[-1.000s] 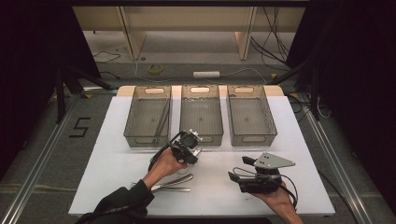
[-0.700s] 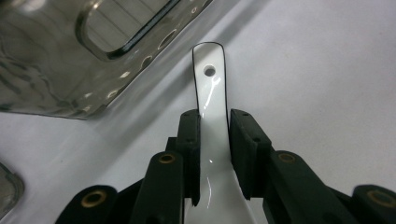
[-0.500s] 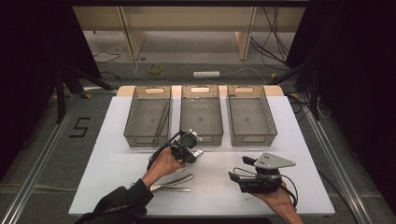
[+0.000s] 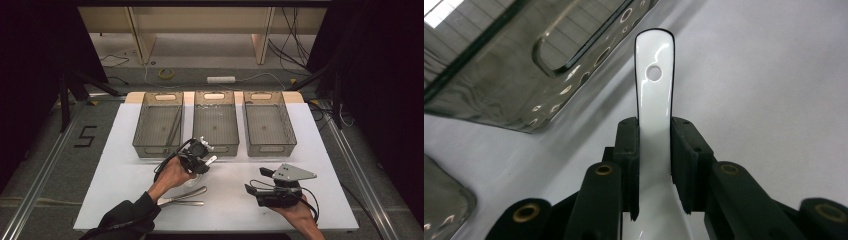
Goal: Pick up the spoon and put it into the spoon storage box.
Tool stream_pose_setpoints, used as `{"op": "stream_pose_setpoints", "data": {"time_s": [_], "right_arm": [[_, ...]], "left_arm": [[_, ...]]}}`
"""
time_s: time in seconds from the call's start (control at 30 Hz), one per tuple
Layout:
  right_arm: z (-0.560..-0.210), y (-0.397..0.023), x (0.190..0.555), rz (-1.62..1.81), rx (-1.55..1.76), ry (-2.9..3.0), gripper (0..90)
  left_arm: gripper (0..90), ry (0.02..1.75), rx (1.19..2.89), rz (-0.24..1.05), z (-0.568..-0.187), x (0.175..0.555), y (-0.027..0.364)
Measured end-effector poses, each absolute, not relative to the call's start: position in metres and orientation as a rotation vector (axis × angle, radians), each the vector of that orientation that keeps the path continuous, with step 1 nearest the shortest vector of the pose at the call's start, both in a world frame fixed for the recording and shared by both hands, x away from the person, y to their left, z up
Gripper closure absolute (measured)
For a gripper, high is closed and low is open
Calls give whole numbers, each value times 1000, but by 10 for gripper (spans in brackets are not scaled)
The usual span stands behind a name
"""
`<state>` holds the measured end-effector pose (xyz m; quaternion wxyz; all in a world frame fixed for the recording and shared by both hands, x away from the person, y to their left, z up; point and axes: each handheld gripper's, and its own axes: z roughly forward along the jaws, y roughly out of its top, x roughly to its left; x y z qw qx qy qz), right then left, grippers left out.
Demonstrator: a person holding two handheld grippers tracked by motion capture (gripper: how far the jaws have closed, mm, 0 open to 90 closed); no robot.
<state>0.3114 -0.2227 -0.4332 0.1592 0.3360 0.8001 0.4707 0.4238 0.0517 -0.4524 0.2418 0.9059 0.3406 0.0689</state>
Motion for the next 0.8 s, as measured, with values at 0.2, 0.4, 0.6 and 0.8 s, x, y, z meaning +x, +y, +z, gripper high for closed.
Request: {"op": "stream_pose_setpoints", "data": {"time_s": [0.2, 0.4, 0.6, 0.8], "right_arm": [[-433, -223, 311, 1345, 965, 2286, 250], [-433, -223, 311, 1345, 965, 2287, 250], [-433, -222, 311, 1351, 962, 2282, 250], [-433, -223, 311, 1350, 964, 2283, 250]], "left_arm": [[746, 906, 2421, 211, -442, 420, 60], [746, 903, 2388, 176, -436, 420, 65], [746, 888, 2348, 159, -423, 417, 66], [746, 891, 2262, 148, -408, 419, 71]]}}
